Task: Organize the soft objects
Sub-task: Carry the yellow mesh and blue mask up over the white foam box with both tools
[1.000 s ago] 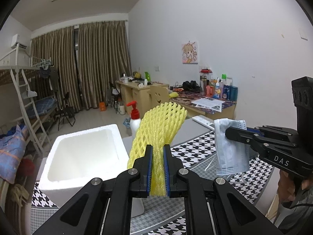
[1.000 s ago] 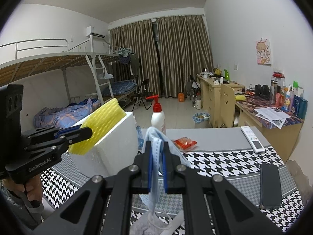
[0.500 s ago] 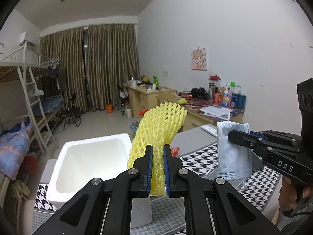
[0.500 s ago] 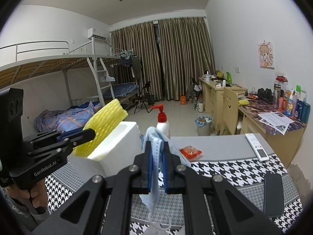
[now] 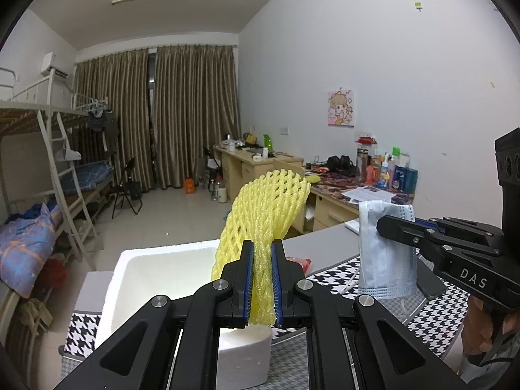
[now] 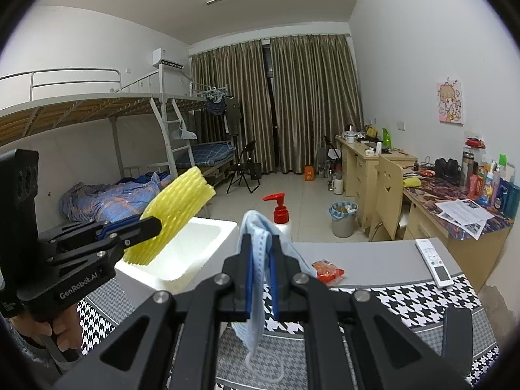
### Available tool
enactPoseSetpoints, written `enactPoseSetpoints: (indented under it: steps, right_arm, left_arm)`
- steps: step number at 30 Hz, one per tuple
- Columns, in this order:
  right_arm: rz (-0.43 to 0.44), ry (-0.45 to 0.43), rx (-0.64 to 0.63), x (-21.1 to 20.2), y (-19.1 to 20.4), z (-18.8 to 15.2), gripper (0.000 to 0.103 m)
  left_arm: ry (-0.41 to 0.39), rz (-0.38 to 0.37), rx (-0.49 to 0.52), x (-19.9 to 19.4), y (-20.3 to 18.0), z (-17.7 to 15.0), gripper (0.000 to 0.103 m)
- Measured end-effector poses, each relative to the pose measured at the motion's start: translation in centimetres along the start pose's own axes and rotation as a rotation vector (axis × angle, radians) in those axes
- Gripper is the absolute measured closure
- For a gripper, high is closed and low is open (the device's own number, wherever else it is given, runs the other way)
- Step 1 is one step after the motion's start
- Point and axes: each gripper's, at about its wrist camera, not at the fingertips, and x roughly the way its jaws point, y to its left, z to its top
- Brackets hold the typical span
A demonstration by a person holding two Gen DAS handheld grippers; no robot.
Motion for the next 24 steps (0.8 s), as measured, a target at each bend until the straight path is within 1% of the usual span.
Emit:
enactPoseSetpoints:
  steps: [7, 9, 14, 21, 24]
  right_arm:
    - [0.011, 0.0, -0.029, 0.4, 1.0, 0.5, 0.091]
    - [0.026, -0.005, -0.033, 0.5, 1.2, 0.7, 0.091]
    - [0.042, -0.013, -0.037, 0.9, 1.9, 1.2, 0.091]
    - [0.078, 0.004, -0.051, 2.5, 2.7, 1.6, 0.091]
    - [0.087, 0.009, -0.058, 2.9, 3.2, 1.9, 0.091]
  left_arm:
    - [-0.003, 0.014, -0.001, -0.1, 1.0, 0.3, 0.092]
    - [-0.005, 0.022, -0.001, -0.2, 1.1, 0.4, 0.092]
    - [-0.005, 0.066, 0.003, -0.2, 1.5, 0.5, 0.092]
    - [-0.002, 0.133, 0.0, 0.3, 2.8, 0.5, 0.092]
    - [0.005, 0.146, -0.009, 0.5, 3.6, 0.6, 0.092]
